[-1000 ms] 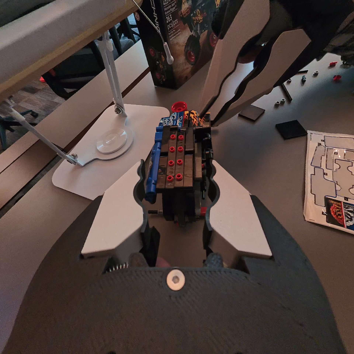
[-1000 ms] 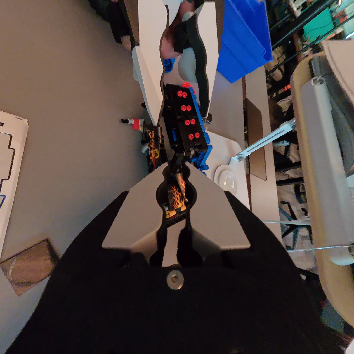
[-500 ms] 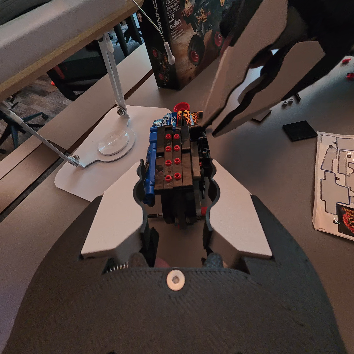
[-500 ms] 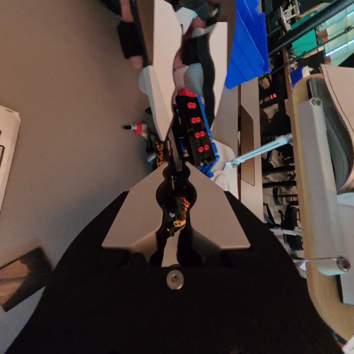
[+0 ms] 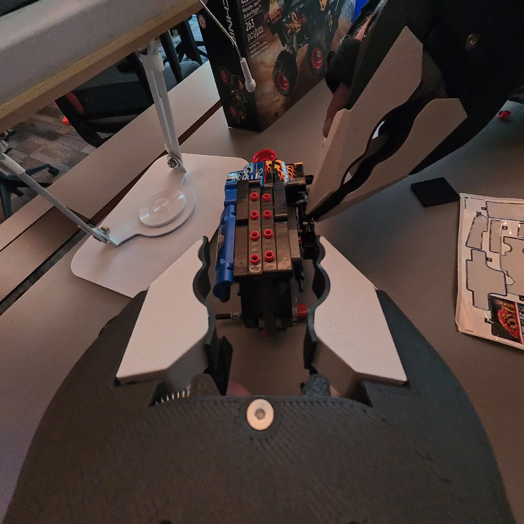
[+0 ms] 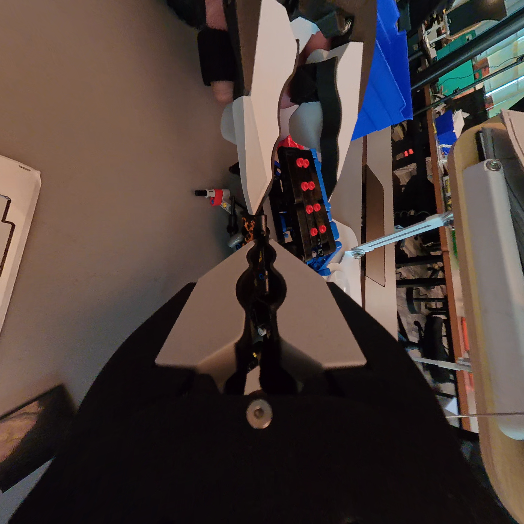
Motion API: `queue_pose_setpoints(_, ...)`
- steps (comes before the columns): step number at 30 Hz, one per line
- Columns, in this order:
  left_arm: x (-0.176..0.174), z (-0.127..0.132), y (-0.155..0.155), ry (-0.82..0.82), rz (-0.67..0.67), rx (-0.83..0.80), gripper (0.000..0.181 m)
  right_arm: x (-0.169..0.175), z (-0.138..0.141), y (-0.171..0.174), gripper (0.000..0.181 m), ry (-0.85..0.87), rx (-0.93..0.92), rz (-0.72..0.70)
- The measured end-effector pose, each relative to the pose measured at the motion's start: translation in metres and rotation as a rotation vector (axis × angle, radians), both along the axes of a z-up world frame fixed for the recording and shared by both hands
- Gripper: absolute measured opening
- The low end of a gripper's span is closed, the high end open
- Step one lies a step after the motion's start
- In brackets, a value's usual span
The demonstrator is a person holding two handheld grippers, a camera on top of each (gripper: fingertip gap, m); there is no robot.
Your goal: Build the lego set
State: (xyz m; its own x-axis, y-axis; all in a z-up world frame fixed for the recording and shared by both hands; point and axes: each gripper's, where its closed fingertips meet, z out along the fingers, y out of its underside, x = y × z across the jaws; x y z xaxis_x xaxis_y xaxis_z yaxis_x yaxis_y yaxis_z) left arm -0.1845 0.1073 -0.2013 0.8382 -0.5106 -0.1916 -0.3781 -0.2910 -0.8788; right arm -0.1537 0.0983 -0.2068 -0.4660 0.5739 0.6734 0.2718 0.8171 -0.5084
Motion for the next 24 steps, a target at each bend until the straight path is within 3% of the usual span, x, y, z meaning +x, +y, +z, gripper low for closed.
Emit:
queue_pose_setpoints(7,0.000,-0.001,0.001,-0.020,-0.012,0.009,0.069,0.011,0.021,0.010,0.000,-0.015,-0.205,0.017)
queue_pose_setpoints(13,0.000,-0.002,0.001,-0.046,-0.017,0.004,0.069,0.019,0.019,0.036,0.006,-0.056,-0.197,-0.051)
queue_pose_setpoints(19,-0.001,-0.003,0.001,-0.060,-0.013,0.004,0.070,0.017,0.009,0.013,0.007,-0.068,-0.156,0.021)
queue_pose_setpoints(24,-0.001,-0.003,0.001,-0.123,-0.007,-0.023,0.070,0.008,0.000,0.005,0.024,-0.024,-0.058,0.027)
